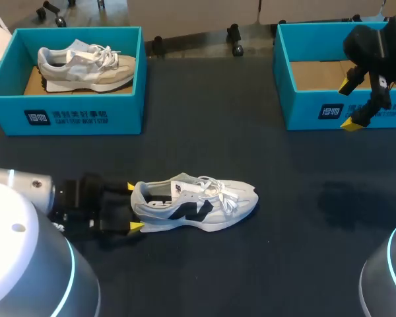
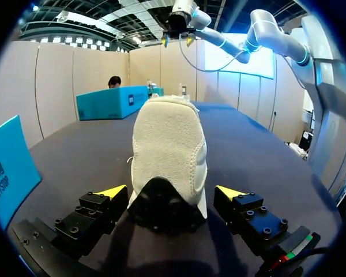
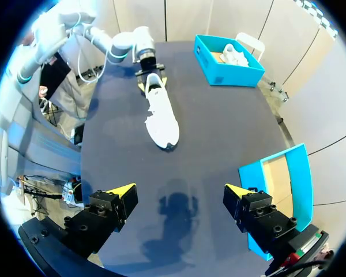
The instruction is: Take the shoe out of the shoebox, open the shoe tongue, remove and reinsert the insole, then place the shoe into the shoebox
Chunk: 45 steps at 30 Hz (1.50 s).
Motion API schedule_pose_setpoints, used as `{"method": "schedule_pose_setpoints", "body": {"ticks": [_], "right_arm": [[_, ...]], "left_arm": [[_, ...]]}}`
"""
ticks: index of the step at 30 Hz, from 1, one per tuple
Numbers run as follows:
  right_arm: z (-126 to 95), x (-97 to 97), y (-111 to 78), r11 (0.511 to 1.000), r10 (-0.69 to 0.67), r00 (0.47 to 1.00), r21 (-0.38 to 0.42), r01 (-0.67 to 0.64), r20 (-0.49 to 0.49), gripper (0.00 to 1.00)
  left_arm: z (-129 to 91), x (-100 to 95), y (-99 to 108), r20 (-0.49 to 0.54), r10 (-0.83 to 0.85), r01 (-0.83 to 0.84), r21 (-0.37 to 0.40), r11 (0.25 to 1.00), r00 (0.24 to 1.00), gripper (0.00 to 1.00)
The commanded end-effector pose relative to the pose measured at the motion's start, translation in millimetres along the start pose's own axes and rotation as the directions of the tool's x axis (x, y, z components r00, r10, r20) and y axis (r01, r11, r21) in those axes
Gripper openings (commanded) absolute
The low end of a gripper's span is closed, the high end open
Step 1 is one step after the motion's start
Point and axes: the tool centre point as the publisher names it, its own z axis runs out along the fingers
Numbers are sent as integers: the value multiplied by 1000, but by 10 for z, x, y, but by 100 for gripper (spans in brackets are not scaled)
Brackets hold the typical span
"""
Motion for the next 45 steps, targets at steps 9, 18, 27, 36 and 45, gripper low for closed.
{"method": "schedule_pose_setpoints", "body": {"ticks": [9,18,27,36,45], "right_arm": [[8,-12,10,1000,1,1000,3,-1,-2,100],[8,-12,10,1000,1,1000,3,-1,-2,100],[8,-12,10,1000,1,1000,3,-1,-2,100],[8,-12,10,1000,1,1000,3,-1,-2,100],[8,-12,10,1000,1,1000,3,-1,-2,100]], "left_arm": [[208,-32,1,4,4,-4,-3,1000,1000,100],[279,-49,17,-2,8,-8,-19,1000,1000,100],[338,-71,35,-20,15,-16,-32,999,1000,33],[373,-89,42,-44,29,-31,-55,998,999,0],[375,-91,40,-51,30,-33,-60,998,998,0]]}}
